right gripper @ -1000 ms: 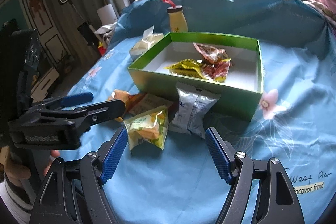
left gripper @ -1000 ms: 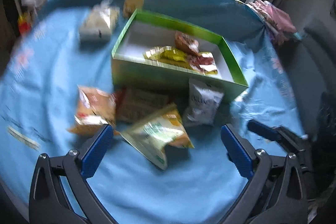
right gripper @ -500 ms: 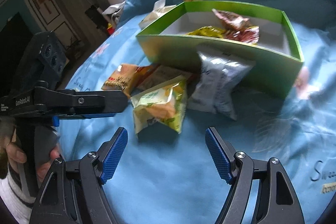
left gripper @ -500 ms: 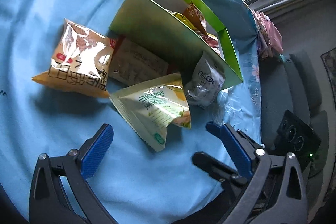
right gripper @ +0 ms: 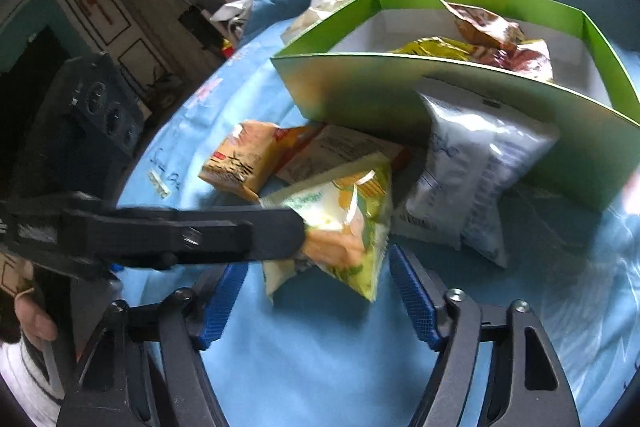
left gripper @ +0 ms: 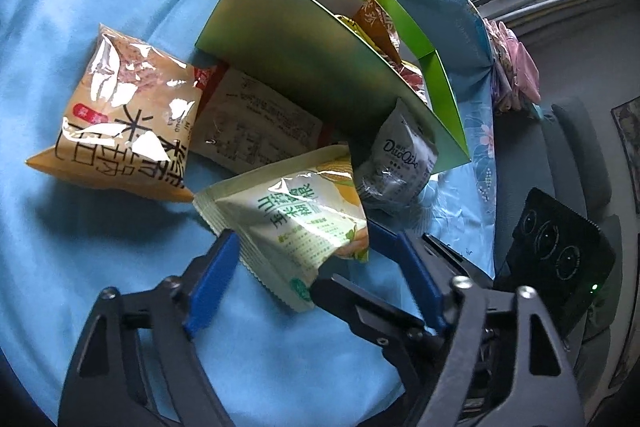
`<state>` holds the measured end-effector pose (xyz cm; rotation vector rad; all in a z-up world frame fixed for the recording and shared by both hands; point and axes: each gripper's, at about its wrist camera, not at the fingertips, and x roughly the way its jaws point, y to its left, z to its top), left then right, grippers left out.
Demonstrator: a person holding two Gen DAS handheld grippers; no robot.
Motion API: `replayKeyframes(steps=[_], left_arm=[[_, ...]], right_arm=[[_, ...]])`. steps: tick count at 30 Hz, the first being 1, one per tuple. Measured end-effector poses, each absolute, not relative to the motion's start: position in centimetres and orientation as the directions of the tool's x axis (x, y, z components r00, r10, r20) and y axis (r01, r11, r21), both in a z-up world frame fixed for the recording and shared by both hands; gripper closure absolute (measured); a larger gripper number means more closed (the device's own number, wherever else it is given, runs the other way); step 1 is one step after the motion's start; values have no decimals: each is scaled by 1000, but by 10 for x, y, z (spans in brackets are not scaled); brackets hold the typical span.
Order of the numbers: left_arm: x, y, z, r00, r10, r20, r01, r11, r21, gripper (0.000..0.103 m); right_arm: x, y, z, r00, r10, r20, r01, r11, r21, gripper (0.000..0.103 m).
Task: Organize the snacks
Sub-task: 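Move the left gripper down to the pale green corn snack bag, then close the left gripper on the corn snack bag and lift it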
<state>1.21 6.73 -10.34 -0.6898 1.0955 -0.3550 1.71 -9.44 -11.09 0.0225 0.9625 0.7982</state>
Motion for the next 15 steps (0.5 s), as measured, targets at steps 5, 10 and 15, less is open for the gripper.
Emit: replayKeyframes(steps=[5, 10, 15], left_arm=[[15, 68, -104, 434, -569, -698, -69, 752, -656, 42], [16, 69, -107, 436, -555, -708, -76, 761, -644, 49], [13, 64, -101, 440, -531, -724, -47, 792, -609, 50]], right_arm=[[20, -92, -110, 321, 610, -724, -615, 716, 331, 45], [20, -88, -112, 322, 592, -739, -637, 713, 294, 73], [17, -91, -112, 314, 596, -740, -649, 703, 291, 80]])
